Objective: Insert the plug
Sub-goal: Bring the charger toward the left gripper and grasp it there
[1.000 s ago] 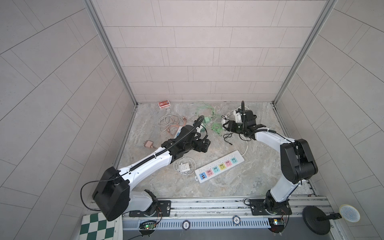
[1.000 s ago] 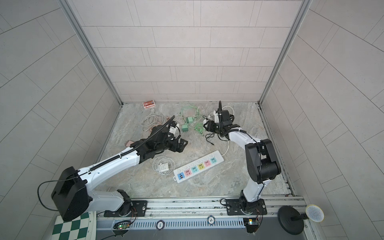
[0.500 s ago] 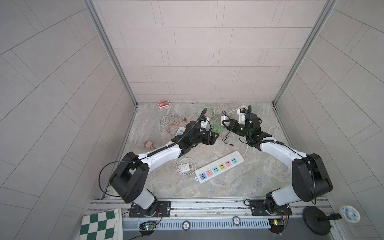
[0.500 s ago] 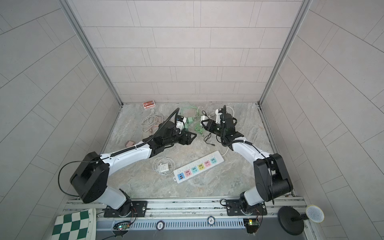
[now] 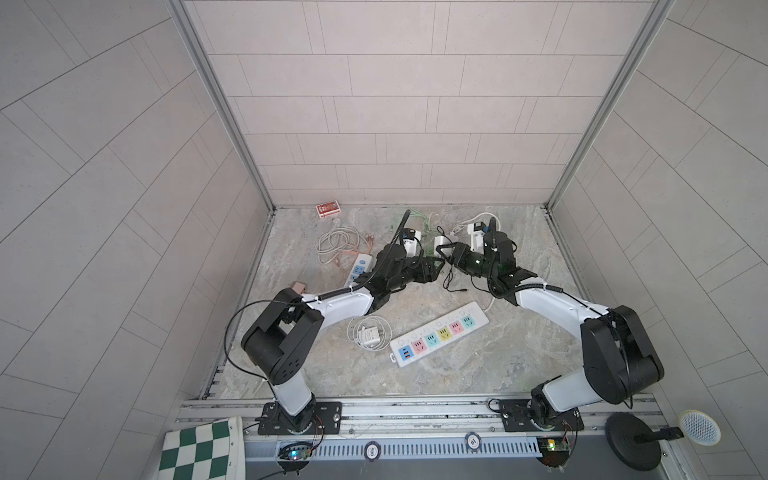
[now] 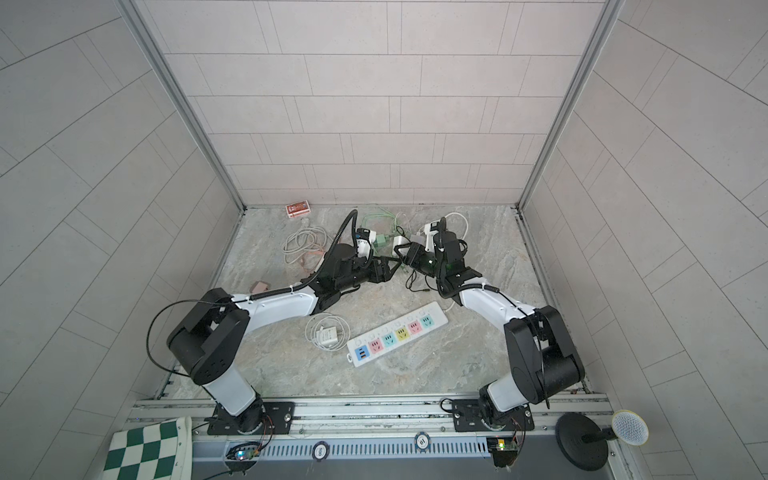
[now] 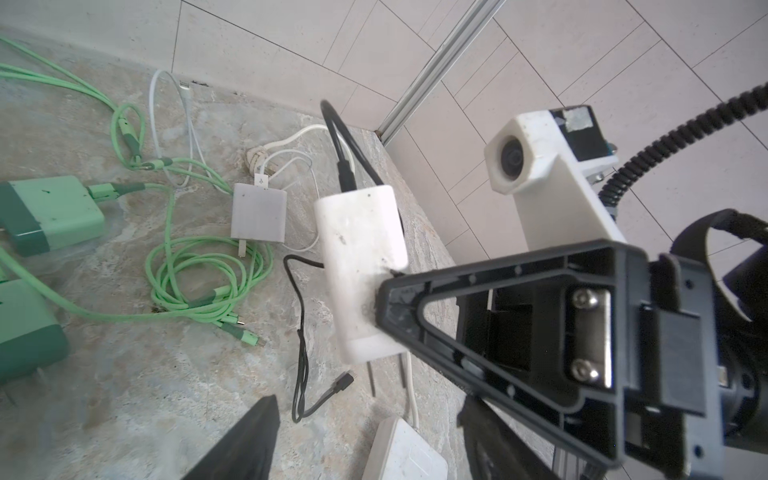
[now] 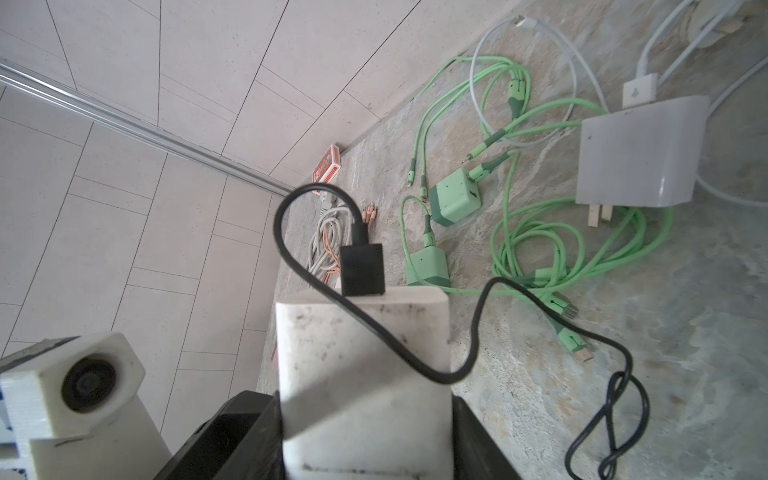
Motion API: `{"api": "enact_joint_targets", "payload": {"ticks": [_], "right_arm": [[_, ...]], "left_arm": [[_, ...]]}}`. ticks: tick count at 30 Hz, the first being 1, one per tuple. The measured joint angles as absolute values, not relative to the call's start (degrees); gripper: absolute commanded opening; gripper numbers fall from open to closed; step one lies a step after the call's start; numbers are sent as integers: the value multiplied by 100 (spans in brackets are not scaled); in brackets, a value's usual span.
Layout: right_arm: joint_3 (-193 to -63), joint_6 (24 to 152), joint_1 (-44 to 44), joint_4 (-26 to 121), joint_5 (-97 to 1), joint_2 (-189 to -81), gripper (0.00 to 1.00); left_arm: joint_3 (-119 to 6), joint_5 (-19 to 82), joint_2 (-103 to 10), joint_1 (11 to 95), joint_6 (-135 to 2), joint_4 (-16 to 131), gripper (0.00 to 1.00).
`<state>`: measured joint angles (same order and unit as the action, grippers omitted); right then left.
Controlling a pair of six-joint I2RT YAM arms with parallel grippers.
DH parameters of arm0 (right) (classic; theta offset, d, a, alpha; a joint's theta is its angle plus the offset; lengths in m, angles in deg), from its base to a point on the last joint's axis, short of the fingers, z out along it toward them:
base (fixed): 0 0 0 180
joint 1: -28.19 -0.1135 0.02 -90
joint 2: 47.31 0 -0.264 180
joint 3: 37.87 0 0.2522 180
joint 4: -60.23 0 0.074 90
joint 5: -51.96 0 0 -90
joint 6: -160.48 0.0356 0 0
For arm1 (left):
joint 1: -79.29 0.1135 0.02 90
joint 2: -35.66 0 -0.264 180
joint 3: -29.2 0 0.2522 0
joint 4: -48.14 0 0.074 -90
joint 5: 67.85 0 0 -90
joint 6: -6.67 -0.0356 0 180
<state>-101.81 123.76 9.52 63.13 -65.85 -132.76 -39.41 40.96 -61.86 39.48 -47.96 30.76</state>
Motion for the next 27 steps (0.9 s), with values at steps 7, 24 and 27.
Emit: {"api": "enact_joint_targets", "payload": {"ticks": [7, 24, 27], "right_arm": [[-10181, 12500, 829, 6497, -6594, -13330, 35], [-10181, 12531, 611, 6567, -6495, -13278, 35], [-10181, 12548, 563, 6597, -6467, -13269, 35]], "left_arm": [[-3696, 3779, -6190, 3703, -4726, 2615, 70], [-3029, 2476, -6241, 3649, -4842, 1112, 64], [-3018, 2437, -6383, 3644, -4883, 845, 63]]}}
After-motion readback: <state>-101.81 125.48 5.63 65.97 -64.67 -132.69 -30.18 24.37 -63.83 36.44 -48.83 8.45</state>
